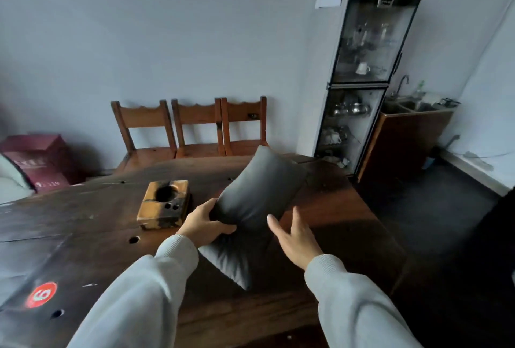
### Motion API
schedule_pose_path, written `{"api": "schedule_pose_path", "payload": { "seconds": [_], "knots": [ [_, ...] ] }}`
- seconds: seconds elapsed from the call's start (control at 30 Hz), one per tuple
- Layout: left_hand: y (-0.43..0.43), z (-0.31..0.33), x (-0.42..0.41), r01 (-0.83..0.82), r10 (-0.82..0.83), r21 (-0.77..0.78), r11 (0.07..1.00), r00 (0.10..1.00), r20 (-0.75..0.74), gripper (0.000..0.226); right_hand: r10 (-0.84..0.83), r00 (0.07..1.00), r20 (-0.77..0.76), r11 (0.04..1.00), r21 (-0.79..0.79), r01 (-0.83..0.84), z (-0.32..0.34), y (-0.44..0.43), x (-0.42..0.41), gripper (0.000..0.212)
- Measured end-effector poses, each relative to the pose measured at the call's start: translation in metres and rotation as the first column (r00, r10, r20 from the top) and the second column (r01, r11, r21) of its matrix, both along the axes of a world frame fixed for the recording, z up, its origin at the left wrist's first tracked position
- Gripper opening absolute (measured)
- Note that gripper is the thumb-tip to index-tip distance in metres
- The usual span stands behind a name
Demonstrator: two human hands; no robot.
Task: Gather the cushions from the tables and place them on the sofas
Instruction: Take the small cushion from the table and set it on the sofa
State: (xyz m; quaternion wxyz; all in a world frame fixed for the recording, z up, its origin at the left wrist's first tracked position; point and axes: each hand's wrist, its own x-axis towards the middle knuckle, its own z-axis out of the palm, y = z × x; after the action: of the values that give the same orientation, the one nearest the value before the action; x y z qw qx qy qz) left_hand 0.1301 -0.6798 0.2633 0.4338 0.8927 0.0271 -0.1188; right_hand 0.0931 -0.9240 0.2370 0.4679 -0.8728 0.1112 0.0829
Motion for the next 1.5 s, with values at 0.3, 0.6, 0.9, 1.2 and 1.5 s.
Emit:
{"api": "schedule_pose_path", "payload": {
  "seconds": [0.3,0.6,0.9,1.2,1.5],
  "knots": [
    [0.072,0.138,-0.171,0.069,-0.107,0.367,0.928,0.991,0.083,0.090,-0.163,0.983,0.089,0.978,0.143,0.150,0.103,0.000,-0.037,0.112],
    [0.191,0.208,-0.390,-0.353,0.296,0.322,0.879,0.931,0.213,0.088,0.313,0.946,0.086,0.898,0.297,-0.324,0.160,0.154,-0.132,0.140],
    [0.274,0.182,-0.631,-0.804,0.926,-0.461,0.376,0.337,0.168,0.165,0.510,0.826,0.241,0.641,0.533,-0.552,0.200,0.345,-0.289,0.117],
    [0.350,0.149,-0.972,-0.739,0.968,-0.651,-0.174,-0.249,0.024,0.108,0.774,0.514,0.370,0.324,0.466,-0.824,0.216,0.549,-0.599,0.069],
    [0.367,0.160,-1.237,-0.653,0.703,-0.583,-0.483,-0.687,0.187,0.091,0.910,0.180,0.373,0.021,0.391,-0.920,0.202,0.662,-0.867,0.088]
  ]
}}
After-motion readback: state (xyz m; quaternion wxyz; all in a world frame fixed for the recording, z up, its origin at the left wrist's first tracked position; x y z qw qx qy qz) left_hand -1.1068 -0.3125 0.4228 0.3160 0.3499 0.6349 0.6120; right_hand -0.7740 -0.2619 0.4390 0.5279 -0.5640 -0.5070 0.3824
